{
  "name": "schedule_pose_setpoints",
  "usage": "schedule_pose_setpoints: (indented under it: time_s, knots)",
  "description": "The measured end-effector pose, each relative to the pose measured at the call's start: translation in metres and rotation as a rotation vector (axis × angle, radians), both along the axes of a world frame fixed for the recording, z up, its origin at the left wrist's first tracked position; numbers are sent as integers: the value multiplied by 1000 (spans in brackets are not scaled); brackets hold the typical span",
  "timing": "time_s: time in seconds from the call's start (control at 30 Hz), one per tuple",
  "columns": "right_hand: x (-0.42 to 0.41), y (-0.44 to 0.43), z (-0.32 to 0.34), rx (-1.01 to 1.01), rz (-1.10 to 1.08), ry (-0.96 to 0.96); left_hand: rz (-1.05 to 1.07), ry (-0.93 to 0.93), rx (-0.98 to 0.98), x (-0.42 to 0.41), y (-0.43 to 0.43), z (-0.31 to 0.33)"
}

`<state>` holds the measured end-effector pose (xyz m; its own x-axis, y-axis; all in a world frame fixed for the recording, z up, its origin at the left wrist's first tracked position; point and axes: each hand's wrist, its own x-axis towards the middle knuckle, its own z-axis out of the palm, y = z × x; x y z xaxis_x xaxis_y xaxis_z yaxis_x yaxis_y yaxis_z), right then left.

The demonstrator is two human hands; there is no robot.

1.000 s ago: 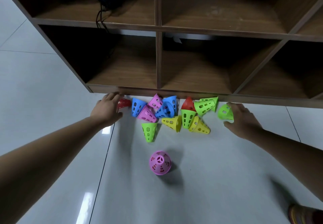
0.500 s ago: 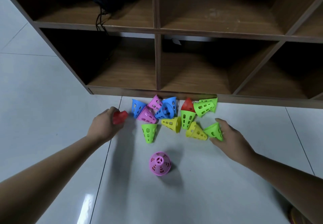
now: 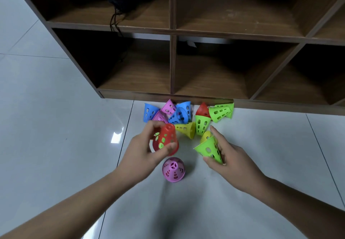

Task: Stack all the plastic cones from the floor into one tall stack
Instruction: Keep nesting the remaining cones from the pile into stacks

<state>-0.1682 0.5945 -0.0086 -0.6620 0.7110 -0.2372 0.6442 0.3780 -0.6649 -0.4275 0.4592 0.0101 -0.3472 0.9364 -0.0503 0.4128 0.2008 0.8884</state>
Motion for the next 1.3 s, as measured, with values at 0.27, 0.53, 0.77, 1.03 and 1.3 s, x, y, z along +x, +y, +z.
schedule_pose_setpoints:
  time_s: [0.27, 0.53, 0.77, 1.03, 1.3]
  knots:
    - [2, -16, 24, 28, 103, 172, -209, 62, -44, 24, -21, -34]
    - [-17, -29, 23, 85, 167, 198, -296, 64, -169, 14, -34, -69]
    - [-20, -22, 6, 61, 197, 170, -326, 181, -242, -33, -32, -88]
    - [-4, 27, -48, 284, 192, -29, -273, 400, -122, -52, 7, -101]
    - [5, 50, -77, 389, 309, -217, -399, 620, -216, -67, 22, -121]
